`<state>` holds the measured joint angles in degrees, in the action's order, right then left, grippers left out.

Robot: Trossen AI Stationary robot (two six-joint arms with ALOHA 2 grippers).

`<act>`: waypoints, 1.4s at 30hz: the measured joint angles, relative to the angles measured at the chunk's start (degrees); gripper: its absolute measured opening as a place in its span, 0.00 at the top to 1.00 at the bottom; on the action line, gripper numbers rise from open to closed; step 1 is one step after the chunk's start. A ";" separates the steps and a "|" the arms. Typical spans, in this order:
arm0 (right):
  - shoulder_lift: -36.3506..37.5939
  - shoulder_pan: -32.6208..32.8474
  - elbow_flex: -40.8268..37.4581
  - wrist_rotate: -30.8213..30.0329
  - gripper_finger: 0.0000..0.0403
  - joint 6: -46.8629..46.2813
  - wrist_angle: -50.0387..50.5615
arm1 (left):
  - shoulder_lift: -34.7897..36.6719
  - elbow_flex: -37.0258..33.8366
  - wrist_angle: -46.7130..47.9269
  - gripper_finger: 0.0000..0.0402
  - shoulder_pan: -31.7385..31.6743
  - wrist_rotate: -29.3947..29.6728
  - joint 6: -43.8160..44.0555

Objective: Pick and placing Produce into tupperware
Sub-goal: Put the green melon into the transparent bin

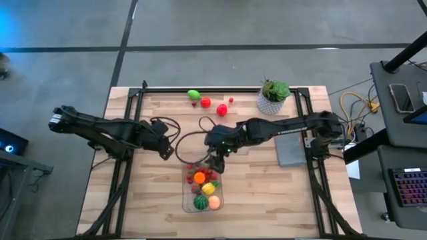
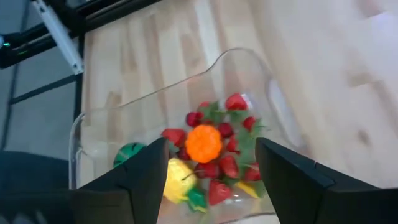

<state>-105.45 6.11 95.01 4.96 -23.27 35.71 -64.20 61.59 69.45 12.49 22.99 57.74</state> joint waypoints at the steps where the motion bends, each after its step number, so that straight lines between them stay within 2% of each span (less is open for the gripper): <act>1: 0.22 -0.03 1.04 -0.85 0.42 0.35 1.12 | -0.38 0.02 0.04 0.41 -0.01 0.02 -2.22; 4: 1.16 -0.11 4.45 -4.83 0.43 0.79 4.50 | -1.59 0.06 0.04 0.41 -0.36 1.84 -7.35; 8: 1.35 0.02 9.90 -14.08 0.43 0.03 12.13 | -3.19 0.10 0.00 0.41 -3.46 3.07 -13.67; 14: 1.31 -1.38 17.26 -23.00 0.43 -8.35 25.80 | -5.17 0.10 -3.59 0.41 -16.73 -4.38 -29.06; 19: 1.30 -4.32 21.59 -25.48 0.43 -12.81 33.76 | -7.22 0.10 -14.53 0.41 -30.81 -17.05 -43.16; 25: 1.26 -7.09 23.27 -28.18 0.43 -17.63 40.81 | -10.27 0.89 -19.24 0.41 -42.67 -22.55 -59.16; 30: 1.26 -8.19 23.27 -28.76 0.43 -19.75 45.77 | -13.57 1.77 -22.34 0.41 -48.23 -24.01 -78.55; 35: 1.29 -9.44 23.13 -29.12 0.44 -19.27 49.19 | -17.94 2.91 -27.92 0.41 -50.62 -24.19 -96.61; 39: 1.29 -10.74 23.13 -29.18 0.44 -16.27 50.33 | -22.71 5.35 -32.10 0.41 -52.89 -24.33 -100.60; 42: 1.29 -12.65 23.23 -29.11 0.44 -13.11 51.19 | -27.31 8.86 -31.03 0.41 -54.78 -24.13 -102.26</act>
<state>-104.16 -6.54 118.25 -24.16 -36.39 86.91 -91.51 70.45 38.42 -42.29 -1.15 -44.52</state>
